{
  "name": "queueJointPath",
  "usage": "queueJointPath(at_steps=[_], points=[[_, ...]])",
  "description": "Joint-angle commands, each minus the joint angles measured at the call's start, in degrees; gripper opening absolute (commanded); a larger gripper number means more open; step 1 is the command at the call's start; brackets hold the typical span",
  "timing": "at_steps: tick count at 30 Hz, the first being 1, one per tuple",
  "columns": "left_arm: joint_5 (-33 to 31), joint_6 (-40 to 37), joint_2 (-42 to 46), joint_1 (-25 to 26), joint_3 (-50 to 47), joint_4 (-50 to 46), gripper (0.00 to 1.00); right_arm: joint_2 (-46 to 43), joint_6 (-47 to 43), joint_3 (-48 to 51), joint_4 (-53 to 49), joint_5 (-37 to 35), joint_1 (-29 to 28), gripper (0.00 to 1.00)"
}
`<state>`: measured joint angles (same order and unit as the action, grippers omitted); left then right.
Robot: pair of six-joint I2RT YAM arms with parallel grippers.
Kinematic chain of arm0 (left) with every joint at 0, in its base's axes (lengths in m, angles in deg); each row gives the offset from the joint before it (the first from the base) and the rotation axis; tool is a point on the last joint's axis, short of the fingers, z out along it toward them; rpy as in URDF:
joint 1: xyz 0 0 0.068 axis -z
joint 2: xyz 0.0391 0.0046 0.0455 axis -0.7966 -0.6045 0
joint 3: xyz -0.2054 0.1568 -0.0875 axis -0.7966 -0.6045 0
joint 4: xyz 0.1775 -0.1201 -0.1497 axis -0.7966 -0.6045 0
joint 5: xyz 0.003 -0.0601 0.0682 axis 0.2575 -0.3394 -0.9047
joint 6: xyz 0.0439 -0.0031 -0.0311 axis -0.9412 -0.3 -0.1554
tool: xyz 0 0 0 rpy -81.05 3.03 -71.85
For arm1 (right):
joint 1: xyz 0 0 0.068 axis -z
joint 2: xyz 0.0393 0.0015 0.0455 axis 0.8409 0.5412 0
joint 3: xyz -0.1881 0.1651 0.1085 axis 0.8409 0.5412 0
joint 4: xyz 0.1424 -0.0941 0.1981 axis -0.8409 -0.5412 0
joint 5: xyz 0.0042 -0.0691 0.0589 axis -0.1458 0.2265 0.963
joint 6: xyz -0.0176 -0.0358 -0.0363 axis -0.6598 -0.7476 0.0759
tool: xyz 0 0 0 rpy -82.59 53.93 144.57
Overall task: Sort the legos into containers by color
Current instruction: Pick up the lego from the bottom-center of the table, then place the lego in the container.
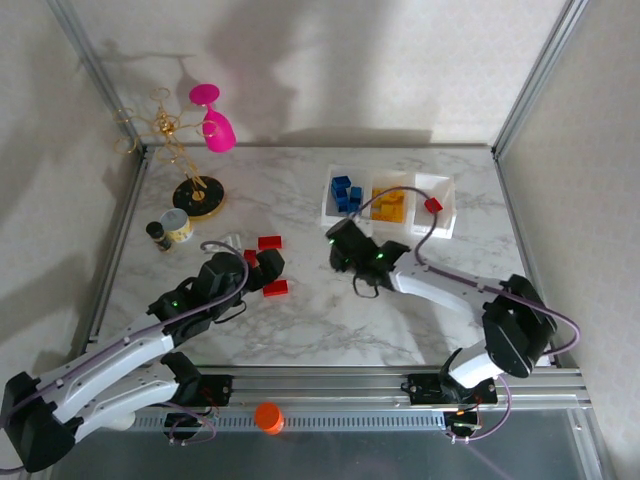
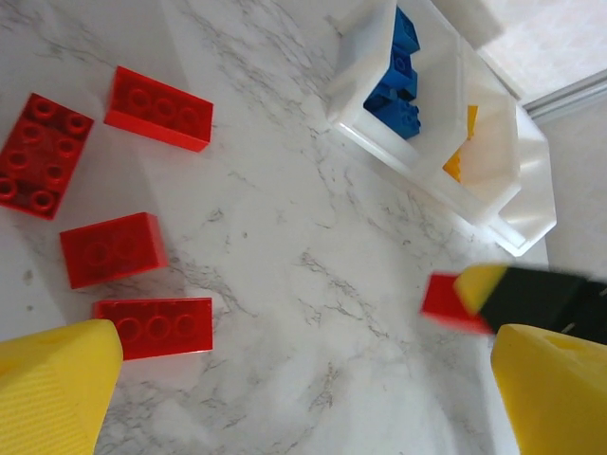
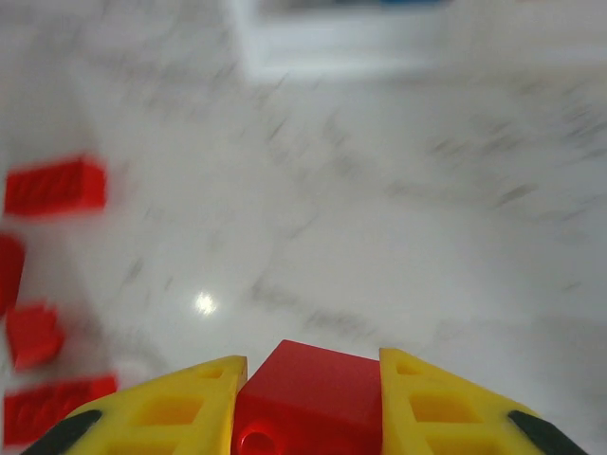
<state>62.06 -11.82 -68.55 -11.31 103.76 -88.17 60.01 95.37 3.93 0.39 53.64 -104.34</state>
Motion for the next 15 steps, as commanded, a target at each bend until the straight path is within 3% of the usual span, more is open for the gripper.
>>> queueJointPath(at_steps=[1, 9, 15], points=[[2.9, -2.21, -3.69, 1.19, 3.09, 6.6, 1.0, -3.7, -3.74, 0.24, -1.69, -5.28, 6.93, 0.26], [6.26, -4.68, -14.01, 2.05, 6.4, 13.77, 1.0, -1.58, -9.12, -3.14, 5.44, -5.82, 27.35, 0.26], [7.76, -5.89, -19.35, 2.1, 9.13, 17.45, 1.0, 10.38, -12.45, -11.34, 9.7, -3.15, 35.17, 0.26]])
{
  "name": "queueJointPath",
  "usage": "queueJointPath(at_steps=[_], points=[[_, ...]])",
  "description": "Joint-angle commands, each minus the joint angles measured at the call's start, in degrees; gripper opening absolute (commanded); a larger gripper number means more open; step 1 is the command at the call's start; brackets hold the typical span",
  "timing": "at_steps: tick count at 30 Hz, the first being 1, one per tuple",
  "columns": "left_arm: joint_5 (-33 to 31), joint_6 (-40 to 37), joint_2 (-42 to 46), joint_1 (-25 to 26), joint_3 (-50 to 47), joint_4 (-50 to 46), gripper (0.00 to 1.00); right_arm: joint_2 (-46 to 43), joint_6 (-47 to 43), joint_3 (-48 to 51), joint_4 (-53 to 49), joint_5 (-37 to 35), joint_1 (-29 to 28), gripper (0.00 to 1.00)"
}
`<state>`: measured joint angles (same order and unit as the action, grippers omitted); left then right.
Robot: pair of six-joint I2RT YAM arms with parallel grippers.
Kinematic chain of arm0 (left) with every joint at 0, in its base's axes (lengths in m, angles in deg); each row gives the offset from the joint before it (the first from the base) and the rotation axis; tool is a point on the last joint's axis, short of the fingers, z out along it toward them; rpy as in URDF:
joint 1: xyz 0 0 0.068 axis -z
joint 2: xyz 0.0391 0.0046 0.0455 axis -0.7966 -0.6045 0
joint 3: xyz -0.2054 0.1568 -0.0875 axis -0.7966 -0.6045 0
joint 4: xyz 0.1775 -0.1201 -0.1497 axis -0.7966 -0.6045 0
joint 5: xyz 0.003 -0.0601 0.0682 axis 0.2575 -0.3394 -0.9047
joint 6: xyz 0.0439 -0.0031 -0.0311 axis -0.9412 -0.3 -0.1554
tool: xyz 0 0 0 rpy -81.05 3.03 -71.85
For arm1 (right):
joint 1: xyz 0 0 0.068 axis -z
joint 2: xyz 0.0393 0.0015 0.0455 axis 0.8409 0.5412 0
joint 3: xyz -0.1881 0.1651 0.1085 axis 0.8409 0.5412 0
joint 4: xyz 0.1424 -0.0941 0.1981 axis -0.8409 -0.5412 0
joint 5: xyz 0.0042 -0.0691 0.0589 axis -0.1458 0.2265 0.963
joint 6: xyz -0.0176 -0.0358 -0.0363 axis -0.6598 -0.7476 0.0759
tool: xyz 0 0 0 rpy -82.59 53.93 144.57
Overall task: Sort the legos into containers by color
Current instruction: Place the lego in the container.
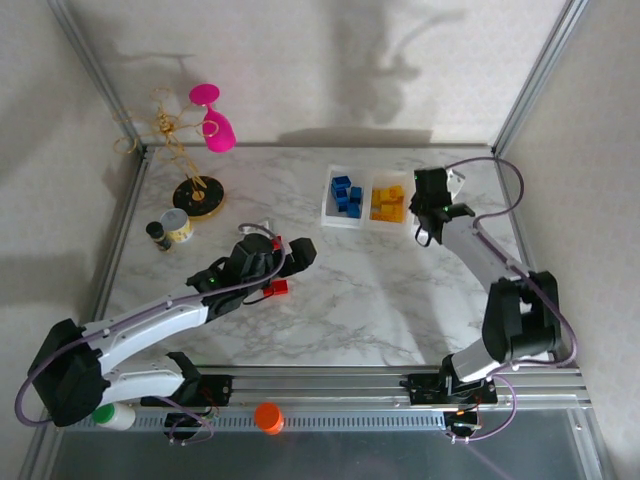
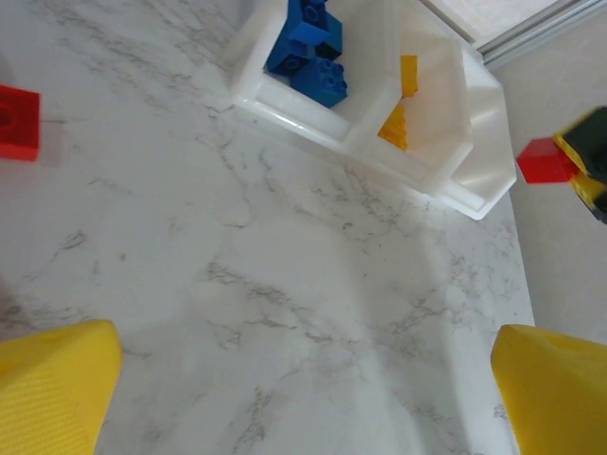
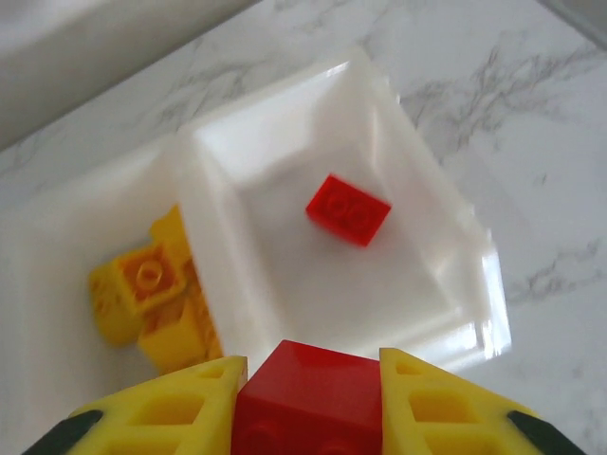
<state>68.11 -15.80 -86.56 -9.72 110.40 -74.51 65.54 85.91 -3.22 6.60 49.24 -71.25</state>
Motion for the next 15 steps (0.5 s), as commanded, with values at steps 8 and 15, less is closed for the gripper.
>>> queueJointPath(at_steps=[8, 15], points=[[1.27, -4.39, -4.42, 0.5, 6.01, 1.59, 1.0, 19.88, -5.56, -17.17, 2.51, 3.99, 6.0, 0.32], [0.33, -5.22, -4.43, 0.33, 6.64, 0.95, 1.0, 19.39, -6.43, -18.31, 2.54, 5.45, 6.27, 0.53]])
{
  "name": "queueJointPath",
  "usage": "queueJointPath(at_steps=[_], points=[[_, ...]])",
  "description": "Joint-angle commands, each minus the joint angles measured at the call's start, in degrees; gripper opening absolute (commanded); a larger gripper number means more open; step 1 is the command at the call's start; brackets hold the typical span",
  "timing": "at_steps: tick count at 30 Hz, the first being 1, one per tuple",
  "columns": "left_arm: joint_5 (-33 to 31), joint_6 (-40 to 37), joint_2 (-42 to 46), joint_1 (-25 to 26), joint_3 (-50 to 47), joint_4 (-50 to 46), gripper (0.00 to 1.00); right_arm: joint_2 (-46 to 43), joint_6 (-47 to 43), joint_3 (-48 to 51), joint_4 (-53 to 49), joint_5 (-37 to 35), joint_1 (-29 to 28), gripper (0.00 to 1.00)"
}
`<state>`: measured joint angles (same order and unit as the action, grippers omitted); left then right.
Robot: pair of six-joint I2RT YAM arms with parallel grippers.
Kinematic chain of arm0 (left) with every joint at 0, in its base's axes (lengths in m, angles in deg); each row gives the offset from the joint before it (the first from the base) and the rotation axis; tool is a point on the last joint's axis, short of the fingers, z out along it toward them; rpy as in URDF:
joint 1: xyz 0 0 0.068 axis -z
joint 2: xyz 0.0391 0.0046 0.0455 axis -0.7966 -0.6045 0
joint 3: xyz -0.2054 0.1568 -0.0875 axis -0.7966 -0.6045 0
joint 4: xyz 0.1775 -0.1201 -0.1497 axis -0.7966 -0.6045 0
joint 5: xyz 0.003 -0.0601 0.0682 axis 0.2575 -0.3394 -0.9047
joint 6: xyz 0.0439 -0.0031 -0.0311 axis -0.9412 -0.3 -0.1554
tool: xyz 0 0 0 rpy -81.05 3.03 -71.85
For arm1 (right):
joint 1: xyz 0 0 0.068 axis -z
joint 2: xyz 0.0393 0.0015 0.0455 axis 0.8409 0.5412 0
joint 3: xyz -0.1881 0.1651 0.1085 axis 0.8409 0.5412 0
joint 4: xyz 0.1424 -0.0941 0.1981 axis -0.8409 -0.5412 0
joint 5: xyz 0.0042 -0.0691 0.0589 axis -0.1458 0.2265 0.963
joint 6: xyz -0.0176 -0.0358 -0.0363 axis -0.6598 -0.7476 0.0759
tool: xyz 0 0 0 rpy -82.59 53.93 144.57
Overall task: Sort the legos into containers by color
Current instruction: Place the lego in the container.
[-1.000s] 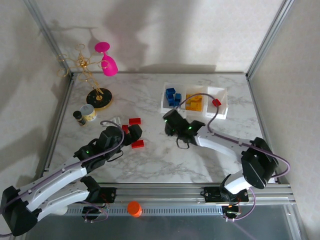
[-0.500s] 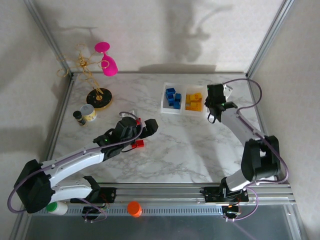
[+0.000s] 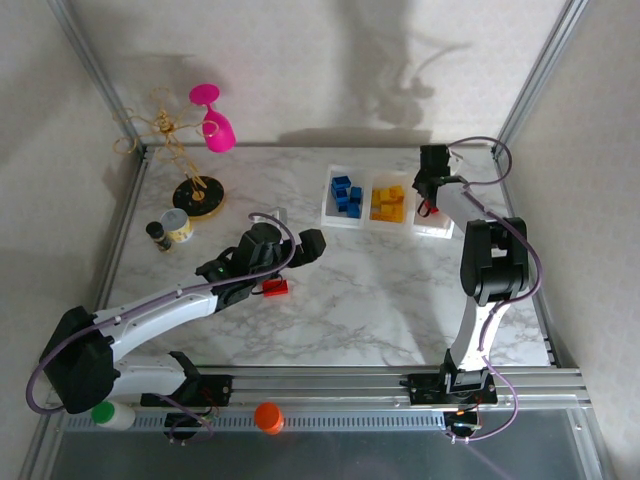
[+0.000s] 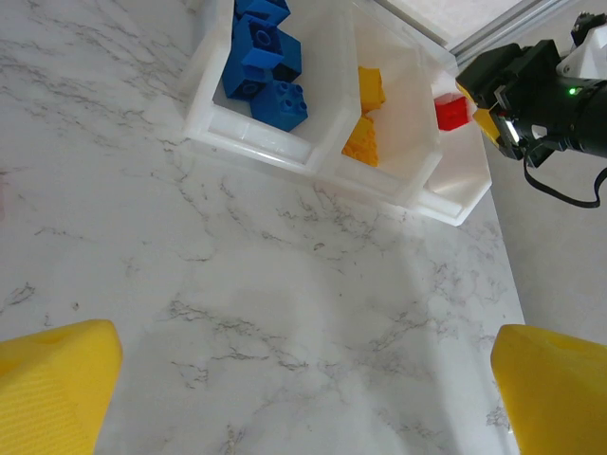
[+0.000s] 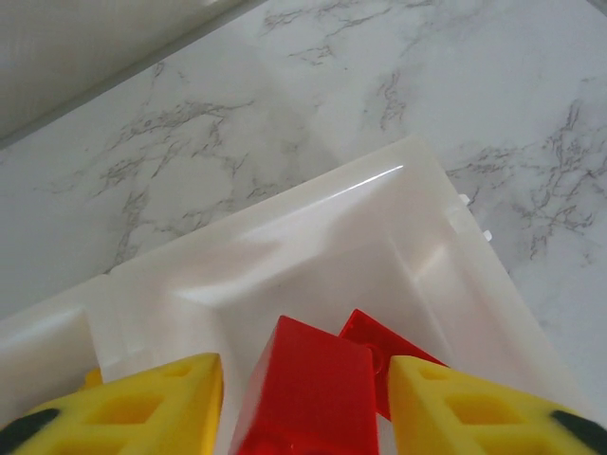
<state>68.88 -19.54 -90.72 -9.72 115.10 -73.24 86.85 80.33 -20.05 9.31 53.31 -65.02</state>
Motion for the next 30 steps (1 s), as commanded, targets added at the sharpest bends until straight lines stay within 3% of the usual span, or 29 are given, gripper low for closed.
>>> queueJointPath(at_steps=[1, 6, 12, 22, 30], points=[[-0.5, -1.6, -0.37, 0.24, 2.05, -0.46, 1.0, -2.69, -0.89, -1.14, -0.36, 1.95, -0.01, 0.55], [-1.22, -1.8, 0.69, 0.24, 2.17, -1.22, 1.0, -6.96, -0.92, 1.66, -0.7, 3.4, -1.52, 0.58], [-4.57, -1.21, 5.03, -0.09, 0.61, -3.98, 1.0, -13.69, -1.0, 6.9, -1.51, 4.11, -9.0, 0.62], [-11.04, 3.4, 18.45, -1.15, -6.28, -15.27, 1.0, -20.92, -0.6, 16.68, -1.5, 7.5, -28.67, 0.7], [-15.93, 8.66, 30.31, -1.61, -9.68, -26.92, 1.0, -17.04, -8.96, 21.96, 5.66, 13.27, -44.09, 0.79]])
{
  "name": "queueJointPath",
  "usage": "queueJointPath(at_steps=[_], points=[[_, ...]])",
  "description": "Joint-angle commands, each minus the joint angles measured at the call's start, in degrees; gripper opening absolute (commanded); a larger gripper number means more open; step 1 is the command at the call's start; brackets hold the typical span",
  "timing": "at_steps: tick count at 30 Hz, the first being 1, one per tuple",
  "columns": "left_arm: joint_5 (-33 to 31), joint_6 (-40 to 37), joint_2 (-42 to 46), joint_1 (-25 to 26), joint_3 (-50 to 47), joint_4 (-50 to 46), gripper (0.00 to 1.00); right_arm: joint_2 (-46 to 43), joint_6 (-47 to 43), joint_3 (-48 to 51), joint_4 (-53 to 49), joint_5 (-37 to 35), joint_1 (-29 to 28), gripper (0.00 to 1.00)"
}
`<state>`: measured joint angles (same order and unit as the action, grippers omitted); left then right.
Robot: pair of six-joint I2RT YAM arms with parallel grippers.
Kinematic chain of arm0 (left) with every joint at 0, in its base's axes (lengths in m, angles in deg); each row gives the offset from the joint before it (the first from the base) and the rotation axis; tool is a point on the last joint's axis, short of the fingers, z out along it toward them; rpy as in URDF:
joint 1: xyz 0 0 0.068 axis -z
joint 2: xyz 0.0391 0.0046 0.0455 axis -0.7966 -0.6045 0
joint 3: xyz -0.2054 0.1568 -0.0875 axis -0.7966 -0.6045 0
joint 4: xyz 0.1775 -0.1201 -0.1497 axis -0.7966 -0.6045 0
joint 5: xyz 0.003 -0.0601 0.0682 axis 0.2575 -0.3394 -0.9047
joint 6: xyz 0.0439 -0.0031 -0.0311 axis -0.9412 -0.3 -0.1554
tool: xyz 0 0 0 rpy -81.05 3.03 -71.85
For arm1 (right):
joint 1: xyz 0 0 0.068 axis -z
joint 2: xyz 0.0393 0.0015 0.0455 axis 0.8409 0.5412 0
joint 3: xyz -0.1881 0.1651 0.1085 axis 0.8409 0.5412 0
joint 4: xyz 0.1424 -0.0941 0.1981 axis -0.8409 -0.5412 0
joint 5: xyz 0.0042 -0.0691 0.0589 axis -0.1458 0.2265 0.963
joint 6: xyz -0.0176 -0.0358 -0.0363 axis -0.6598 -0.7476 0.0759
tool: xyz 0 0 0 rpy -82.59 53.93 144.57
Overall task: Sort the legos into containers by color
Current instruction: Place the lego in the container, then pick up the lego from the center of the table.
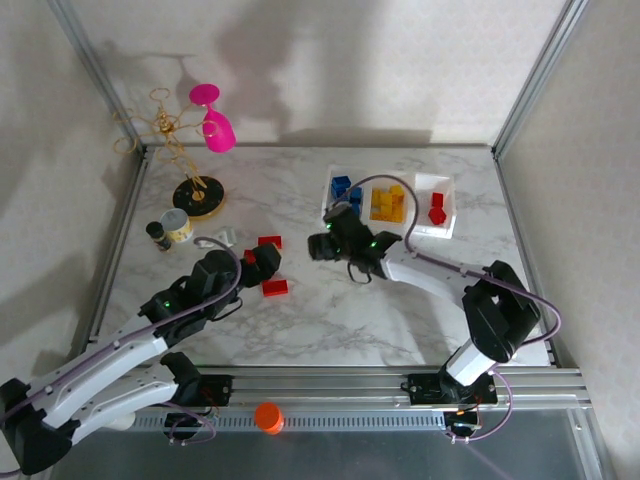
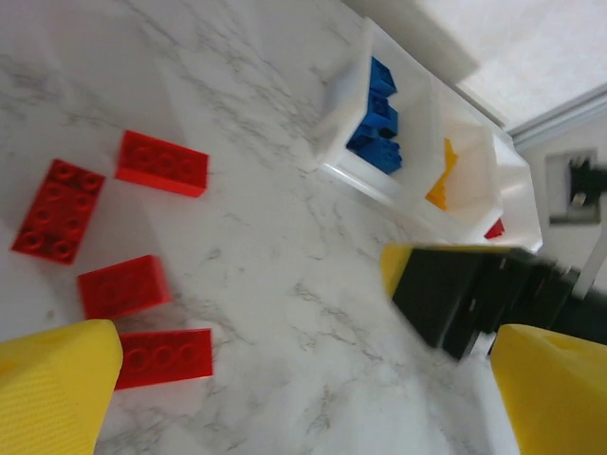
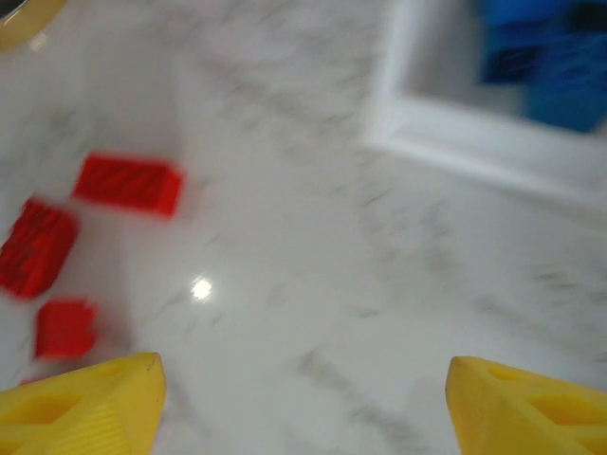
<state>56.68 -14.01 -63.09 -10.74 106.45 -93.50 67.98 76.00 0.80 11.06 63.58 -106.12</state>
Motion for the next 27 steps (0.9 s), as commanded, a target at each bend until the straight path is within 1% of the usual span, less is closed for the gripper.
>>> queueJointPath(at_steps=[1, 5, 7, 10, 14, 16, 19, 22, 24, 27], points=[[-4.12, 3.73, 3.85, -0.63, -1.12, -7.83, 0.99, 2.8, -5.76, 1.33, 4.73, 3.79, -4.32, 0.8], [-5.38, 5.35, 6.62, -0.77, -0.96, -11.82, 1.0, 7.08, -9.94, 1.26, 6.73, 7.18, -8.56, 0.8], [-6.17, 5.92, 7.71, -0.85, -0.96, -13.25, 1.0, 9.48, -11.85, 0.36, 6.56, 7.19, -10.01, 0.8], [-6.83, 6.53, 8.82, -0.93, -0.96, -14.52, 1.0, 12.4, -14.44, -0.76, 7.26, 7.49, -11.53, 0.81], [-7.65, 7.15, 9.61, -0.93, -0.87, -15.39, 0.99, 16.46, -16.41, -2.97, 7.06, 7.62, -12.19, 0.83], [-7.85, 7.31, 9.93, -0.93, -0.87, -15.61, 1.0, 18.51, -17.59, -4.69, 6.5, 7.09, -12.46, 0.83], [-8.4, 7.43, 10.17, -1.02, -0.84, -16.05, 1.0, 21.23, -17.84, -7.39, 5.52, 3.03, -12.83, 0.84], [-8.59, 7.43, 10.24, -1.0, -0.95, -15.94, 1.0, 23.41, -18.13, -9.5, 5.27, 1.01, -12.79, 0.84], [-8.65, 7.43, 10.15, -1.02, -0.87, -15.77, 1.0, 25.04, -18.82, -11.53, 4.43, 0.63, -12.73, 0.83], [-8.64, 7.35, 10.08, -1.11, -0.8, -15.73, 1.0, 26.61, -19.72, -13.2, 3.71, 0.86, -12.67, 0.75]])
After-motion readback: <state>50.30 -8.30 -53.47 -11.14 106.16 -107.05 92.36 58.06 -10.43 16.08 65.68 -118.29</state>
